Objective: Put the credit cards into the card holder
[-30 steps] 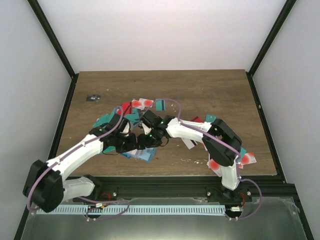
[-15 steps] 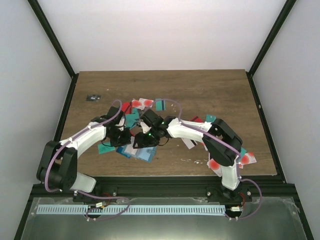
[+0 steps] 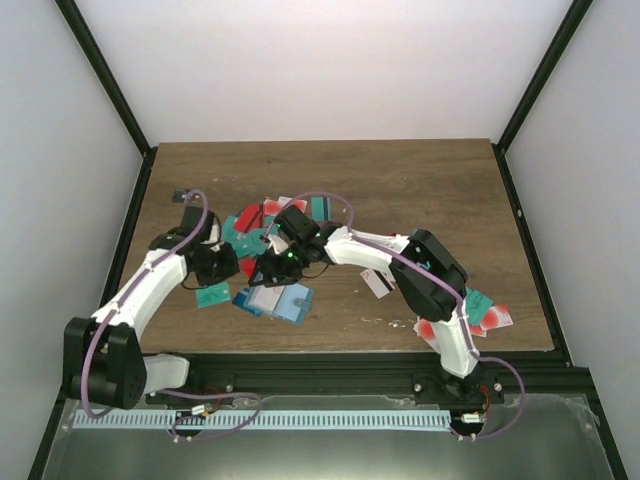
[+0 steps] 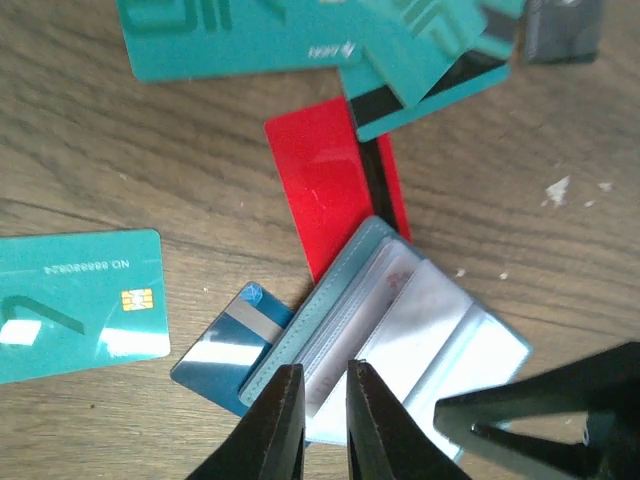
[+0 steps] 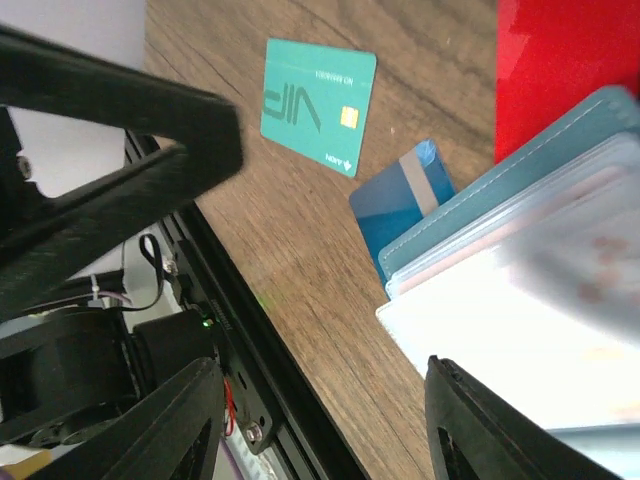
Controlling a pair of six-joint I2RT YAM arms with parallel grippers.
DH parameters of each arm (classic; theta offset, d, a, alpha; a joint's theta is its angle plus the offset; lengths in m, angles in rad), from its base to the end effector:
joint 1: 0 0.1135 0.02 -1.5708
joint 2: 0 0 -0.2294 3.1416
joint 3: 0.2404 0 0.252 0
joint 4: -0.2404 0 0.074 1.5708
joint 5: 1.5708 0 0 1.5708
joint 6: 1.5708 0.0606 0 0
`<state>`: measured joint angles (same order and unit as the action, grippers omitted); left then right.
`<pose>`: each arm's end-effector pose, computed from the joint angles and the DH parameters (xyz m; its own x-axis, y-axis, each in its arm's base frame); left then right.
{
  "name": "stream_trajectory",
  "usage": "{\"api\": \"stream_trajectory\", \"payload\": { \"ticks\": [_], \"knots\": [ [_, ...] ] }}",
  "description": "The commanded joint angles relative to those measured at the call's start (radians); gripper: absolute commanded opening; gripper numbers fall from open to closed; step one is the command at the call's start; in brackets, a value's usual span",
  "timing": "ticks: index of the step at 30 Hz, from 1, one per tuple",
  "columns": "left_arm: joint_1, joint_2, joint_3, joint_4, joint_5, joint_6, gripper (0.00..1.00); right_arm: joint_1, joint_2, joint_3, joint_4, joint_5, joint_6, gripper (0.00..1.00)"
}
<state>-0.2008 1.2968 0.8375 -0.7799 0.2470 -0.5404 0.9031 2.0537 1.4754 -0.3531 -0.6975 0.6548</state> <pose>0.2392 -0.0638 0.1541 -0.9341 -0.3189 -0.1602 -0.2439 0.8982 -0.3657 0.2395 0.3666 0.1365 -0.9052 -0.3941 -0.1594 -0.3630 0.5215 0.7722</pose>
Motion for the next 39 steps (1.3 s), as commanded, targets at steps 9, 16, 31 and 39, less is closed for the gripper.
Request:
{"api": "stream_trajectory", "payload": {
  "ticks": [9, 16, 31, 39],
  "knots": [
    [-0.004, -0.060, 0.113, -0.021, 0.107, 0.061, 0.27, -0.156, -0.288, -0.096, -0.097, 0.124, -0.097, 0.59],
    [-0.041, 0.047, 0.209, -0.055, -0.046, 0.098, 0.30, -0.237, -0.570, -0.404, -0.202, 0.324, -0.102, 0.63],
    [0.198, 0.276, 0.130, -0.008, -0.168, 0.198, 0.37, -0.238, -0.804, -0.704, -0.155, 0.255, 0.035, 0.63],
    [0.201, 0.322, 0.214, 0.048, -0.087, 0.243, 0.44, -0.237, -0.852, -0.787, -0.067, 0.251, 0.111, 0.64]
  ]
}}
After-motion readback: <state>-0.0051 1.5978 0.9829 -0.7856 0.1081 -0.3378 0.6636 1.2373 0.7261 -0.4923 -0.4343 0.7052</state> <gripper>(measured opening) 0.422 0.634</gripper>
